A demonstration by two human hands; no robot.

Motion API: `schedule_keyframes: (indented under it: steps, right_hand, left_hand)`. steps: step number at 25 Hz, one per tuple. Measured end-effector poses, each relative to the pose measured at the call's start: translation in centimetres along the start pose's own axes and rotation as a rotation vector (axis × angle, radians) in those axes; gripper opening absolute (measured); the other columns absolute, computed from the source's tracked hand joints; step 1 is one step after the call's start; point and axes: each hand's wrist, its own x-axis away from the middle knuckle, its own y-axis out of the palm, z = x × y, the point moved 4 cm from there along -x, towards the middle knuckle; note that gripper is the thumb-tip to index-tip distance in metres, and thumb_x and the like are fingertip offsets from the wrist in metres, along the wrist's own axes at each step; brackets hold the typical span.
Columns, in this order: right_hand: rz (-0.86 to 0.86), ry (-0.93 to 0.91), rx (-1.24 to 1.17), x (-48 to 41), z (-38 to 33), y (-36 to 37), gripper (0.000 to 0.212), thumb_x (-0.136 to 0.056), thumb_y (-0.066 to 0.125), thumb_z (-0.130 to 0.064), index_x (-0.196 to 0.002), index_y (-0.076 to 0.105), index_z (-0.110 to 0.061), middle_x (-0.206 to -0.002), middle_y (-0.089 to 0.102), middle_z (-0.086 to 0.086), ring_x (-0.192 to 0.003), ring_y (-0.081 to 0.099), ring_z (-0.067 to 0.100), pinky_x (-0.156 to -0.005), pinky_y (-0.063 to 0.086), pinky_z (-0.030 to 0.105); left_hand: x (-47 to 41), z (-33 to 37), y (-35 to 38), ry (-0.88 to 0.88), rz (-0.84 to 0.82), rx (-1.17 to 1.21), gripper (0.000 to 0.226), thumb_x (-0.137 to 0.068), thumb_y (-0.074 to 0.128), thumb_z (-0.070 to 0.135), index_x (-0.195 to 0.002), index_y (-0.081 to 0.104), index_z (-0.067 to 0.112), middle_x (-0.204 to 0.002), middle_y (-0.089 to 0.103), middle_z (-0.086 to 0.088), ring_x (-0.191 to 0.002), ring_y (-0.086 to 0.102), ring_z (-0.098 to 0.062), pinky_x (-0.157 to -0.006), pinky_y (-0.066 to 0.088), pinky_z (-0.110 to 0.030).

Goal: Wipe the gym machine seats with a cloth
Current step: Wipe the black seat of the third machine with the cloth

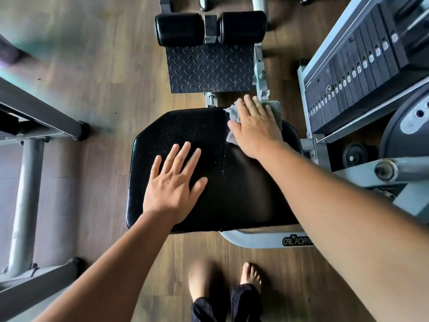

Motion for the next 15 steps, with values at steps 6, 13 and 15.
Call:
schedule_keyframes:
  steps: [6,13,15]
  right_hand:
    - [-0.011,-0.325,0.054,17.6,-1.4,2.8,0.068,-0.104,0.022,-0.053,-0.161,0.008,-0.018,-0.170,0.001,0.001,-0.156,-0.002,0.017,-0.127,0.009,0.044]
    - [0.020,0.030,0.017,2.1,4.2,-0.2,0.067,-0.103,0.017,-0.053,-0.161,0.008,-0.020,-0.170,0.000,0.004,-0.157,-0.002,0.022,-0.127,0.004,0.045]
    - [0.029,-0.056,0.016,7.7,2.4,1.0,0.068,-0.104,0.016,-0.054,-0.161,0.006,-0.018,-0.170,-0.002,0.006,-0.157,-0.004,0.023,-0.127,0.005,0.047]
  left_hand:
    - [0.1,0.0,-0.1,0.005,-0.006,0.001,0.068,-0.102,0.019,0.065,-0.162,0.003,0.038,-0.171,-0.005,0.011,-0.157,-0.010,-0.013,-0.127,0.004,-0.049]
    - [0.1,-0.1,-0.1,0.002,-0.007,0.007,0.067,-0.102,0.020,0.065,-0.162,0.003,0.038,-0.171,-0.005,0.011,-0.157,-0.011,-0.012,-0.128,0.003,-0.048]
    - [0.2,-0.1,-0.3,0.005,-0.020,0.016,0.068,-0.102,0.020,0.065,-0.162,0.004,0.038,-0.171,-0.006,0.011,-0.156,-0.013,-0.012,-0.128,0.001,-0.048]
